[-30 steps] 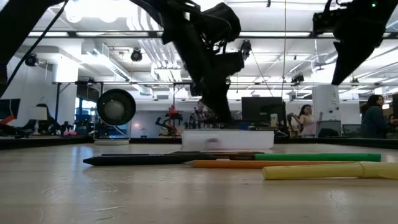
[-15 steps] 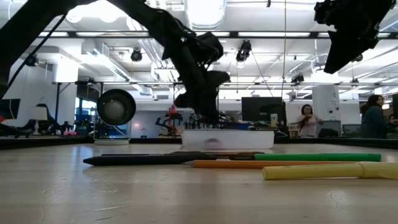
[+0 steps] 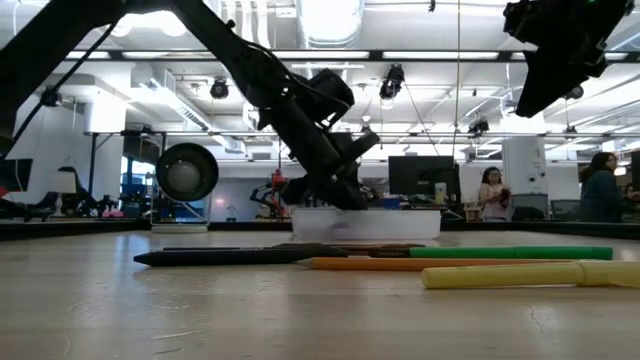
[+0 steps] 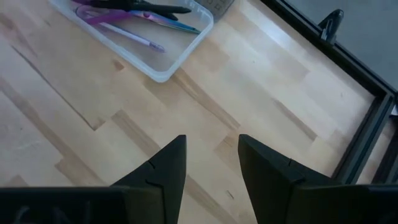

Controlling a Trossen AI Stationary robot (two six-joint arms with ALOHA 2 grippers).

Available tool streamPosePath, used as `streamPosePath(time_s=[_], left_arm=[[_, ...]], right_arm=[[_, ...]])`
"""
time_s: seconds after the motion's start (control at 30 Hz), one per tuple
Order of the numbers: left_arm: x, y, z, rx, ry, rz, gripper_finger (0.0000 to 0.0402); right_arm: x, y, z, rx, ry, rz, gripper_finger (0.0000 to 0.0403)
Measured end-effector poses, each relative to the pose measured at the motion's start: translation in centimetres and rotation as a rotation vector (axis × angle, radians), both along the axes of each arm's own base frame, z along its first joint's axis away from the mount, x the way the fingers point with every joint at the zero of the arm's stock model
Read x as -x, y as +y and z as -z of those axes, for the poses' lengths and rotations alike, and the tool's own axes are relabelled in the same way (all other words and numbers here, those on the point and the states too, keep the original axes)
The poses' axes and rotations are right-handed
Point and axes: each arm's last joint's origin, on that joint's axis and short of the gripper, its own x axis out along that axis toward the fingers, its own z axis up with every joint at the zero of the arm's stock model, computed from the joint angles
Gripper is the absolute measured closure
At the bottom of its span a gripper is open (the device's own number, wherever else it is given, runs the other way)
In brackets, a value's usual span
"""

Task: Pick & place school supplies into a supply box
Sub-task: Put the top black pen into the supply box

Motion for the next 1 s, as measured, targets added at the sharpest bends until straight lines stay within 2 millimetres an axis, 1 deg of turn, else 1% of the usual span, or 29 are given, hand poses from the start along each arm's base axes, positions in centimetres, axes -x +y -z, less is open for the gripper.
streamPosePath(time_s=[0.17,0.27,0.37,0.47,0.6,0.7,0.8,0.87,1.0], left_arm=[[-0.5,0.1,0.2,-0.003,-0.003,0.001,0.0342],[-0.9,0.3,-0.3,-0.023,-0.019,0.012,0.032],[-1.5,0.5,-1.6,-0.057,-0.06,0.027,0.03],[-1.7,0.5,-3.1,-0.069,-0.046,0.047,0.0282],[-1.4,-0.3,-5.7,-0.1,0.053,0.184,0.0271],[-0.9,-1.6,-6.7,-0.133,0.178,0.308,0.027],[-0.7,-2.3,-6.5,-0.229,0.263,0.32,0.027],[-0.7,-2.3,-5.9,-0.26,0.271,0.308,0.027],[0.0,-1.9,-3.4,-0.241,0.308,0.288,0.027]], right_arm=[[0.0,0.0,0.0,-0.009,-0.013,0.019,0.0266],[0.0,0.0,0.0,-0.013,-0.019,0.028,0.0266],[0.0,0.0,0.0,-0.013,-0.019,0.027,0.0266],[0.0,0.0,0.0,-0.013,-0.02,0.028,0.0266],[0.0,0.0,0.0,-0.013,-0.019,0.027,0.0266],[0.0,0.0,0.0,-0.011,-0.017,0.024,0.0266],[0.0,0.0,0.0,-0.008,-0.012,0.018,0.0266],[0.0,0.0,0.0,-0.006,-0.01,0.016,0.0266],[0.0,0.0,0.0,0.0,-0.012,0.018,0.0266]])
